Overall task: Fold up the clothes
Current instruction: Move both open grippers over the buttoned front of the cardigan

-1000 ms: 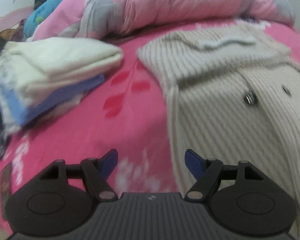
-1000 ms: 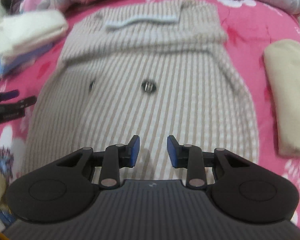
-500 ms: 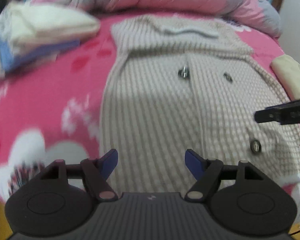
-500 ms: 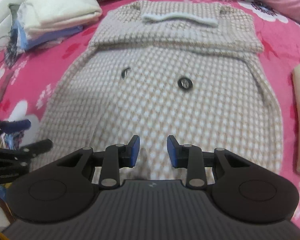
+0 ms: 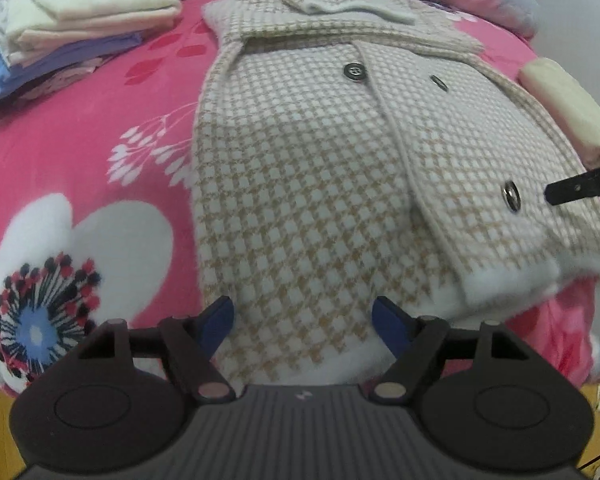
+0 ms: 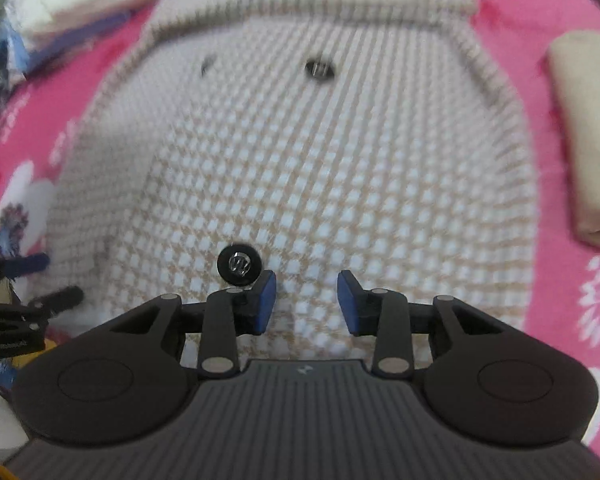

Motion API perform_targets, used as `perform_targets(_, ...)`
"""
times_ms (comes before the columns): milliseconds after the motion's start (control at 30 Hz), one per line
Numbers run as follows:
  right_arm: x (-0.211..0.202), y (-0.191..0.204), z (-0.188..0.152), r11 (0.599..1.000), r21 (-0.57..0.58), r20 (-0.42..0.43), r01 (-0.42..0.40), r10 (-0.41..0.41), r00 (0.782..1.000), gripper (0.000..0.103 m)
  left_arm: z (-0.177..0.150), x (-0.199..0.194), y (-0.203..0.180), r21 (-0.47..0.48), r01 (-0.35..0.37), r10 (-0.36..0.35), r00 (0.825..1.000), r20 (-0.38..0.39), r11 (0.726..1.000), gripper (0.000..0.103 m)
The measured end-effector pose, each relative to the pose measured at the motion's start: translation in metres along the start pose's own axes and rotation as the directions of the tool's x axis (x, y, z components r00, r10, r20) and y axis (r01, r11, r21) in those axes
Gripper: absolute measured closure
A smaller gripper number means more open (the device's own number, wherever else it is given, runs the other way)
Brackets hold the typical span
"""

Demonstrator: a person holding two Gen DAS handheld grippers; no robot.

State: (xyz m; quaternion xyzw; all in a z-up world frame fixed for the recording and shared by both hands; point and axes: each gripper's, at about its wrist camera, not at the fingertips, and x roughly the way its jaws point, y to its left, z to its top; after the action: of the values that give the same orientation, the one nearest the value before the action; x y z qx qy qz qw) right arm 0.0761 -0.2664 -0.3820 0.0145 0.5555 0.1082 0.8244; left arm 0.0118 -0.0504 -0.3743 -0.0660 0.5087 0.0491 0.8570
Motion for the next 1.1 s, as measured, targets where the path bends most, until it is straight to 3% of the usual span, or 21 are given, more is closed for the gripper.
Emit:
perform_targets(100, 0.019, -0.013, -0.022, 0.998, 0.023, -0.126, 0.052, -0.049, 0.991, 0.07, -0.003, -0.002, 0.001, 0.007, 0.008, -0.008, 1.0, 0.01, 1.0, 0.025)
perform_targets(233, 0.009, -0.011, -0.031, 0.998, 0.019, -0.066, 0.059, -0.057, 0.996, 0.07, -0.002, -0.02, 0.002, 0.031, -0.057, 0.055, 0.997, 0.054, 0.998, 0.038)
perform_targets(300, 0.004, -0.011, -0.032, 0.998, 0.022, -0.046, 0.063, -0.062, 0.997, 0.07, -0.005, -0.024, 0.001, 0.064, -0.08, 0.075, 0.995, 0.07, 0.995, 0.038)
perform_targets(467, 0.012, -0.02, -0.045, 0.996, 0.013, -0.052, 0.084, -0.084, 0.995, 0.07, -0.018, -0.006, -0.006, 0.153, -0.093, 0.091, 0.996, 0.017, 0.984, 0.038)
perform_targets(600, 0.002, -0.012, -0.034, 0.996, -0.022, -0.068, 0.091, -0.093, 0.993, 0.07, -0.003, -0.021, 0.0, 0.132, -0.078, 0.077, 0.997, 0.015, 0.988, 0.038)
perform_targets(733, -0.012, -0.006, -0.016, 0.996, -0.037, 0.004, 0.078, -0.077, 0.997, 0.07, 0.023, -0.034, -0.003, 0.163, -0.081, 0.067, 0.994, 0.09, 0.983, 0.033)
perform_targets(833, -0.007, 0.002, 0.013, 0.999, -0.01, 0.052, 0.051, -0.051, 0.997, 0.07, 0.049, -0.028, -0.014, 0.162, -0.044, 0.025, 0.993, 0.116, 0.986, 0.029)
perform_targets(1033, 0.006, 0.009, 0.038, 1.0, 0.021, 0.112, 0.016, -0.019, 0.993, 0.07, 0.081, 0.005, -0.037, 0.156, 0.032, -0.045, 0.996, 0.083, 0.987, 0.028)
perform_targets(1100, 0.012, 0.008, 0.04, 1.0, 0.026, 0.111, 0.016, -0.019, 0.994, 0.07, 0.083, 0.02, -0.042, 0.135, 0.059, -0.065, 0.997, 0.035, 0.989, 0.027)
